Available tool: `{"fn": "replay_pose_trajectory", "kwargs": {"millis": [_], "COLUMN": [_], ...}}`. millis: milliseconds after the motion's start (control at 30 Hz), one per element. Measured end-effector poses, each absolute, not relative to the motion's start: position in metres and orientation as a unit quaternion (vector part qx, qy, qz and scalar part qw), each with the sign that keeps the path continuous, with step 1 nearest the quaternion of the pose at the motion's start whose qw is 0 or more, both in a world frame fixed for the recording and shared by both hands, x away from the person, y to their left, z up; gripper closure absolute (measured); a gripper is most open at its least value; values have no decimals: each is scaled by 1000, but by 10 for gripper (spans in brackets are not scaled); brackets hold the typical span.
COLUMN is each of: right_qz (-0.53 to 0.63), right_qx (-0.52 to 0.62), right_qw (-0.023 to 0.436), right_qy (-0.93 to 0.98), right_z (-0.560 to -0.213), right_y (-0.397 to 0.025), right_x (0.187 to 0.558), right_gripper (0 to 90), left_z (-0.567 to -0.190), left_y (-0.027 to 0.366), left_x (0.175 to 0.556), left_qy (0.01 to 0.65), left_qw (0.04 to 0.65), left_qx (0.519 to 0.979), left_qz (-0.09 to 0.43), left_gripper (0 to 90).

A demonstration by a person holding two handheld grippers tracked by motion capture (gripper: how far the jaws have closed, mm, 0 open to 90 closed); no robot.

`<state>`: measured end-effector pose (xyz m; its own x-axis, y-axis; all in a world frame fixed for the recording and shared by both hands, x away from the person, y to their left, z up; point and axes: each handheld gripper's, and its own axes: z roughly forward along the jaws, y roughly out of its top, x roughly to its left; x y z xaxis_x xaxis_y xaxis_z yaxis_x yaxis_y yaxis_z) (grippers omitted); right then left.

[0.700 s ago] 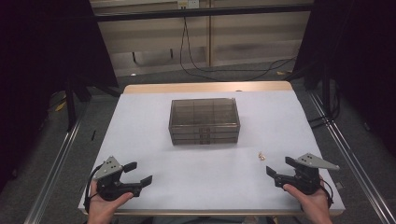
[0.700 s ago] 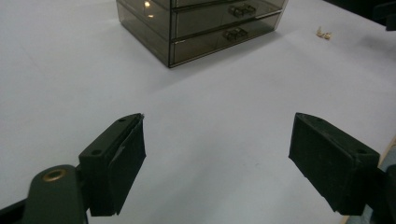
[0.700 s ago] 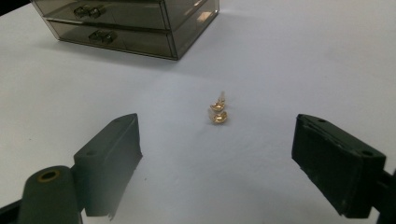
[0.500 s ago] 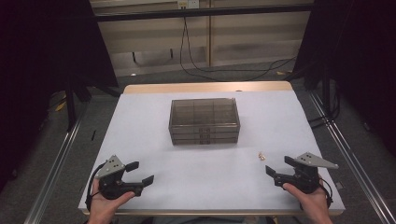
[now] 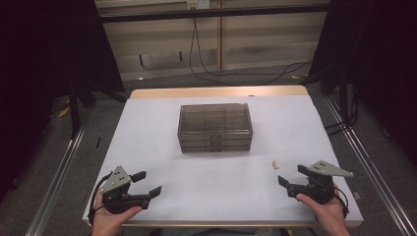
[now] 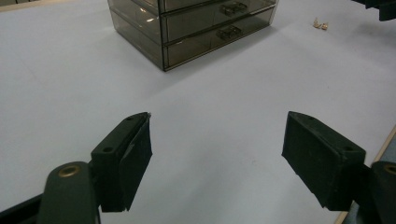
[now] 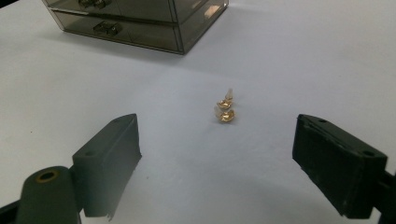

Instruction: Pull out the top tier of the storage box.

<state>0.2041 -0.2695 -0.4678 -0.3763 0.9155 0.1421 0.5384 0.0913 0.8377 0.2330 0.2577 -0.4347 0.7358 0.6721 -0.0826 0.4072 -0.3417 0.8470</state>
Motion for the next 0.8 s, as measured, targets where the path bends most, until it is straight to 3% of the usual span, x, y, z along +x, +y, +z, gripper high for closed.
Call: {"fn": "replay_pose_trajectory", "kwargs": {"millis": [800], "right_qz": [437], "right_qx": [506], "right_qw": [216], "right_qy": [712], "right_z": [-464], "right_y": [-264], "right_x": [198], "right_gripper": [151], "left_z": [-426], "left_y": [217], "left_x": [232], "left_qy": [256], "left_qw": [460], "left_qx": [837], "left_qz": [151], "left_gripper": [466]}}
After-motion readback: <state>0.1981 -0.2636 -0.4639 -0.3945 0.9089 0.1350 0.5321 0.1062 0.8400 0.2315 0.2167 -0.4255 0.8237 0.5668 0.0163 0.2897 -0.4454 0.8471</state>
